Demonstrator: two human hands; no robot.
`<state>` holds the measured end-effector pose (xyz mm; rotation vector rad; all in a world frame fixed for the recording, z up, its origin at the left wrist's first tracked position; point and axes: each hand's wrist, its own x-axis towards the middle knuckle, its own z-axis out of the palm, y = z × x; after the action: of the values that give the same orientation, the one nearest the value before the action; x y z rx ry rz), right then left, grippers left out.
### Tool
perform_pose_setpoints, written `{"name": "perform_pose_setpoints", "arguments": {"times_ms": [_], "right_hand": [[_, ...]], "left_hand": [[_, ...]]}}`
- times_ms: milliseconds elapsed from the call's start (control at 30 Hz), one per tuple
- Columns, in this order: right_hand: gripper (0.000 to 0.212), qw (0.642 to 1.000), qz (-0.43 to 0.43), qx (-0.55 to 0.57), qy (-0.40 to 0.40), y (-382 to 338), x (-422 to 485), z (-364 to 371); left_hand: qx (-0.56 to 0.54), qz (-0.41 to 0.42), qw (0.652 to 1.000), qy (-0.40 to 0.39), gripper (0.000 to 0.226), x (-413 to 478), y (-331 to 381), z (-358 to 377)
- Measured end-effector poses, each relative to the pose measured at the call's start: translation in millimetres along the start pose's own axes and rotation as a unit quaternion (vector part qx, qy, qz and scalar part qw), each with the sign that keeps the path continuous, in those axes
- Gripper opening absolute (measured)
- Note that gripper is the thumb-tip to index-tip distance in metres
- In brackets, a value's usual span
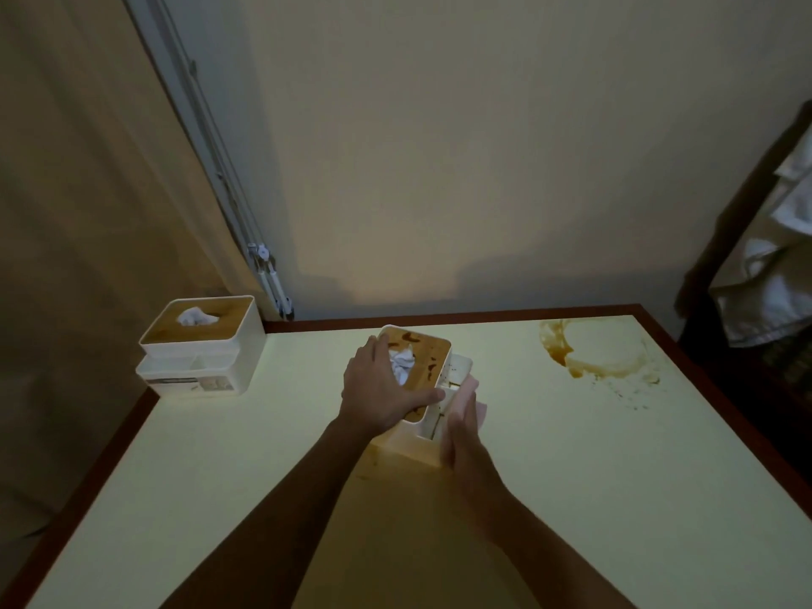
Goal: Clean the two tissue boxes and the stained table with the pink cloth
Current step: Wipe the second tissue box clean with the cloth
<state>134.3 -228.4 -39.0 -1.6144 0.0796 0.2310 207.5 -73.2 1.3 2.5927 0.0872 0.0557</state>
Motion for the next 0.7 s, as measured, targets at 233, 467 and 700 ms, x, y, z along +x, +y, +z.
{"name": "perform_pose_setpoints", "arguments": {"times_ms": [233,467,700], "right_hand": [[0.075,0.997,0.067,0.004,0.04,-56.0,52.0,-6.4],[0.108,0.999,0.034,0.021,-0.002,-33.5,-13.1,5.5],[0.097,0.999,0.034,0.029,0.027,-51.0,21.8,1.1]], "left_hand": [[0.013,0.004,1.0,0.008,0.127,0.6,-0.4,0.5],[0.007,-0.006,1.0,0.002,0.13,3.7,-1.1,2.7],[-0.01,0.007,1.0,0.002,0.131,1.2,-2.0,1.2]]}}
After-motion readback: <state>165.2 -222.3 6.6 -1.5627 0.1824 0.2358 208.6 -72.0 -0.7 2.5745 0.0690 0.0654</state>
